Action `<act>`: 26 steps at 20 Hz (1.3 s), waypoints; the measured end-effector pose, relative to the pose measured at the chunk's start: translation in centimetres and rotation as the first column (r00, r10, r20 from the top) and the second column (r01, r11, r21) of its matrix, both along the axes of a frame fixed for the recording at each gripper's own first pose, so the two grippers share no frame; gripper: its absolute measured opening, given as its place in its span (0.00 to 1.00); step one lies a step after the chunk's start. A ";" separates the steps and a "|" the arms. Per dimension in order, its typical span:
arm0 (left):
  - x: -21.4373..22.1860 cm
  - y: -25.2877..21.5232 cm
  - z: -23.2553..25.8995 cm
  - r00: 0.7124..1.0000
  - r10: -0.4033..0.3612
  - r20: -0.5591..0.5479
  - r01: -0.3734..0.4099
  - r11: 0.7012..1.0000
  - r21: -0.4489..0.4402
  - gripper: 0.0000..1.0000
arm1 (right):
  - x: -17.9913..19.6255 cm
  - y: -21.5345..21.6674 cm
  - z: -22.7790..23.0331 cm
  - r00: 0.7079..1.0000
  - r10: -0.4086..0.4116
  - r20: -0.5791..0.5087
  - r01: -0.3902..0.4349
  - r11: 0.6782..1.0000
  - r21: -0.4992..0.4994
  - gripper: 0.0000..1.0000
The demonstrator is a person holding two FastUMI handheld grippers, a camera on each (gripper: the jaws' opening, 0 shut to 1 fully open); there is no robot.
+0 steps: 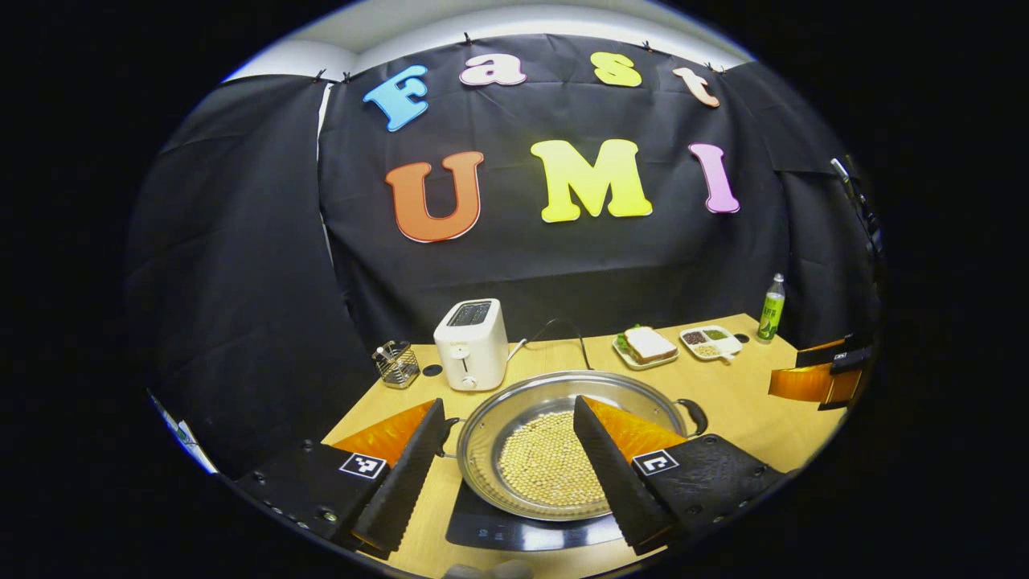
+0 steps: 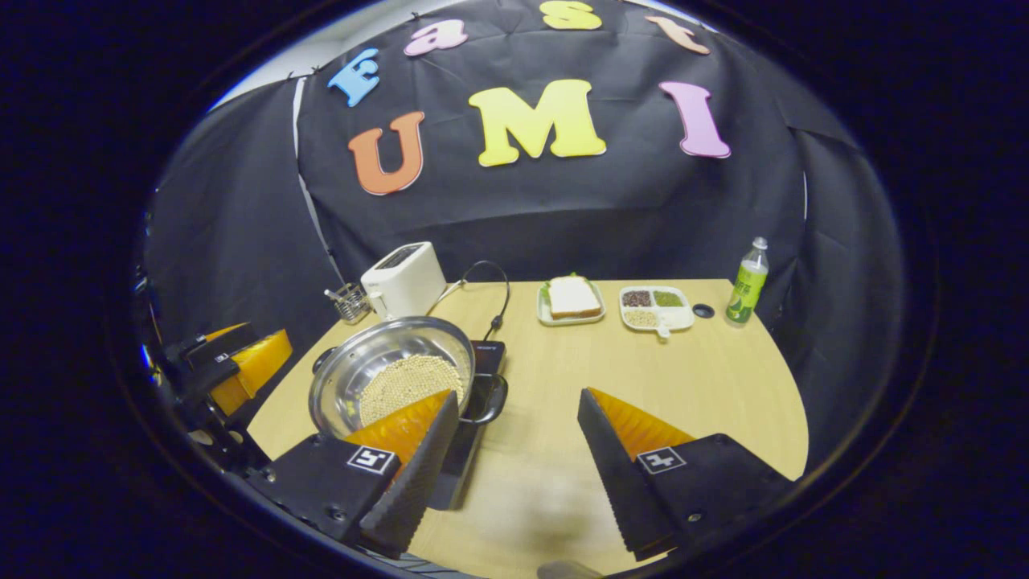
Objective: First push the handle of the pot to place it horizontally, then grasp the pot with both hands and set it on the induction cooktop.
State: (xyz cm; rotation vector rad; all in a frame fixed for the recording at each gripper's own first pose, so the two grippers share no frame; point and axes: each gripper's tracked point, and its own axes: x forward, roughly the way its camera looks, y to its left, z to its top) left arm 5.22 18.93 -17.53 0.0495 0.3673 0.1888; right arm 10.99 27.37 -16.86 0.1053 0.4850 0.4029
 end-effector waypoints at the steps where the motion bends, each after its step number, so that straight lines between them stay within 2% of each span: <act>1: -0.5 -0.9 0.4 1.000 0.004 -0.001 -0.004 1.000 -0.004 0.95 | -0.6 -1.3 0.7 1.000 -0.004 0.021 0.004 1.000 -0.004 0.94; 5: -3.0 -6.2 2.5 1.000 0.004 0.011 -0.004 0.999 -0.032 0.95 | -3.2 -7.6 3.9 0.995 -0.024 0.100 0.024 1.000 -0.002 0.94; 10: -6.8 -14.5 6.6 0.997 -0.018 0.069 0.019 1.000 -0.021 0.95 | -6.7 -16.2 7.1 0.982 -0.040 0.182 0.041 0.999 0.001 0.96; 16: -9.9 -22.9 11.3 0.989 -0.030 0.144 0.031 1.000 -0.004 0.95 | -9.5 -25.4 10.4 0.954 -0.071 0.290 0.072 0.997 0.006 0.96; 20: -11.4 -26.4 14.7 0.979 -0.047 0.196 0.045 0.999 0.016 0.95 | -10.9 -30.0 12.8 0.929 -0.083 0.361 0.086 0.996 0.006 0.98; 26: -12.1 -29.4 19.2 0.962 -0.070 0.263 0.067 0.998 0.021 0.95 | -12.2 -35.3 15.8 0.884 -0.151 0.442 0.162 0.987 0.011 0.97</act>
